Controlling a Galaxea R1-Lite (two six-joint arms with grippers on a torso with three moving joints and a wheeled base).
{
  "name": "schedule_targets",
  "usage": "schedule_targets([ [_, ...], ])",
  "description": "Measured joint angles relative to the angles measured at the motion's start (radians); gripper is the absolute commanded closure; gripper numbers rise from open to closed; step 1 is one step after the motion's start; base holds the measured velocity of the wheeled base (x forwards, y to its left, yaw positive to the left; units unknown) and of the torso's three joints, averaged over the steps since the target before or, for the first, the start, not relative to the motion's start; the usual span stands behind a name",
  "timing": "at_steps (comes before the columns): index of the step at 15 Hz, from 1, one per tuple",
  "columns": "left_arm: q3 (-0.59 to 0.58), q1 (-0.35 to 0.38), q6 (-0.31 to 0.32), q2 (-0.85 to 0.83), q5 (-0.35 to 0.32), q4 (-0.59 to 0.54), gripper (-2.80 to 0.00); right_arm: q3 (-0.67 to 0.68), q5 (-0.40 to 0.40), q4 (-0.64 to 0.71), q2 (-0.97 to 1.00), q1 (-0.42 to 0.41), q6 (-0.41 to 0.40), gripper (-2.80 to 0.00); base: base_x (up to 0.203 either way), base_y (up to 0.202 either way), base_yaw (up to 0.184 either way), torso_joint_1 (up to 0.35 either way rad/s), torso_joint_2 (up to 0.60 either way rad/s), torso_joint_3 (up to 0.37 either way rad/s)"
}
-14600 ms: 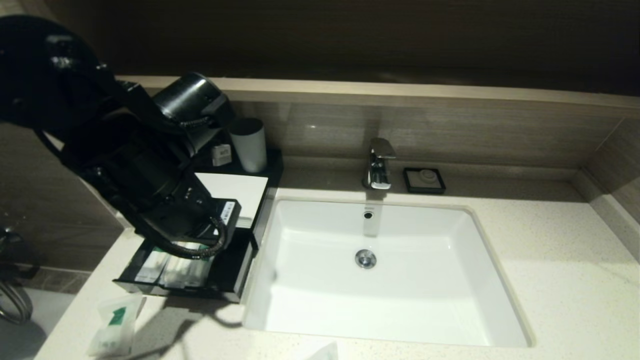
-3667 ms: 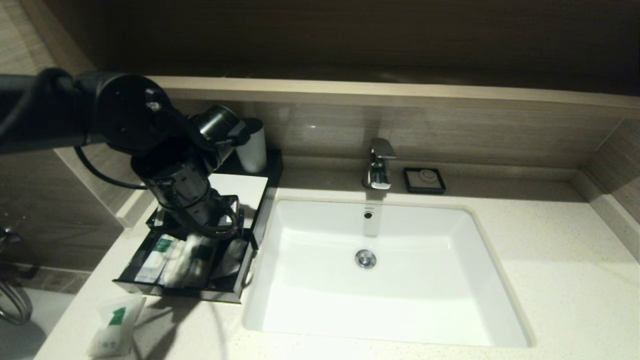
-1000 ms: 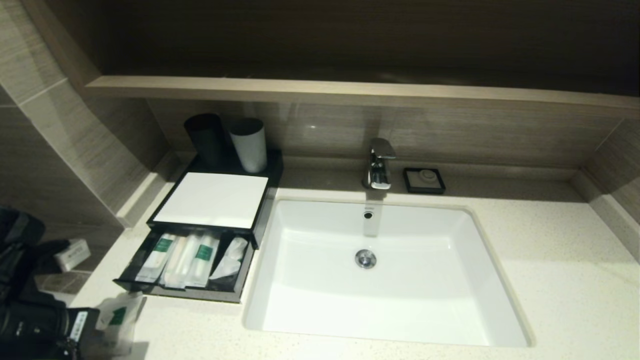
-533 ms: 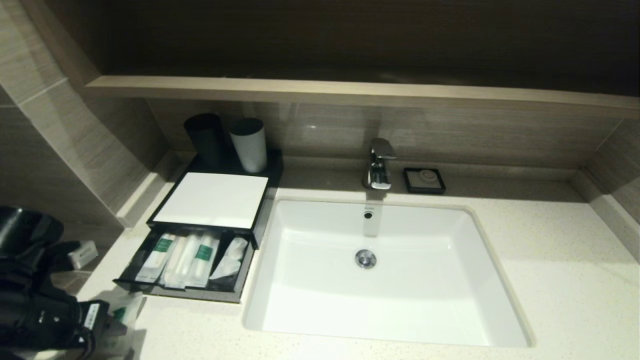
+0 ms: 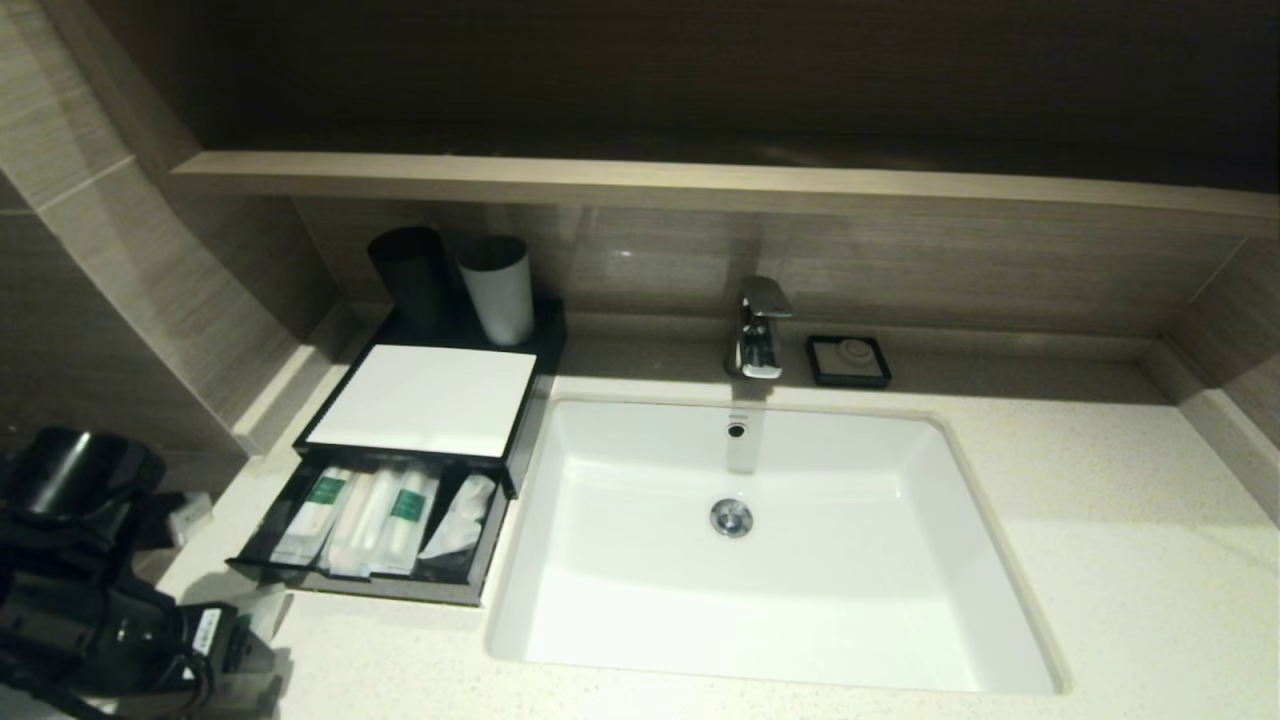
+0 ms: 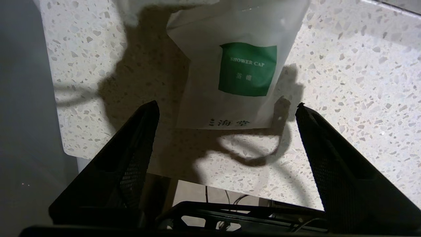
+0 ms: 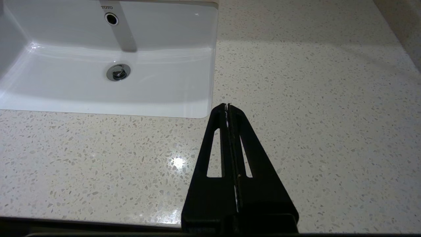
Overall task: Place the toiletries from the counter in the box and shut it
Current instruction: Pick up the bathroom toiletry
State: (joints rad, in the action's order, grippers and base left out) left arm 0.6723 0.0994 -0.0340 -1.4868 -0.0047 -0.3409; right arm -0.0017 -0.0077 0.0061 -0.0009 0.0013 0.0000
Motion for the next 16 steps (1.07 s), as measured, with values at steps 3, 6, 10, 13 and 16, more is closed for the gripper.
schedule_targets([
  [3,0.000,0.016,-0.001,-0.018,0.000,0.006,-2.80,0.000,0.000,0.000,0.000,0.000,0.000,0.00,0.000,0.000,0.000,0.000,0.00,0.000],
  [6,0.000,0.026,-0.001,-0.030,0.000,0.008,-2.80,0.000,0.000,0.000,0.000,0.000,0.000,0.00,0.000,0.000,0.000,0.000,0.00,0.000],
  [10,0.000,0.035,-0.004,-0.051,0.001,0.032,-2.80,0.000,0.000,0.000,0.000,0.000,0.000,0.00,0.000,0.000,0.000,0.000,0.00,0.000],
  [13,0.000,0.053,-0.003,-0.071,-0.001,0.050,-2.80,0.000,0.000,0.000,0.000,0.000,0.000,0.00,0.000,0.000,0.000,0.000,0.00,0.000],
  [16,0.000,0.059,-0.006,-0.079,-0.002,0.053,-2.80,0.000,0.000,0.000,0.000,0.000,0.000,0.00,0.000,0.000,0.000,0.000,0.00,0.000],
])
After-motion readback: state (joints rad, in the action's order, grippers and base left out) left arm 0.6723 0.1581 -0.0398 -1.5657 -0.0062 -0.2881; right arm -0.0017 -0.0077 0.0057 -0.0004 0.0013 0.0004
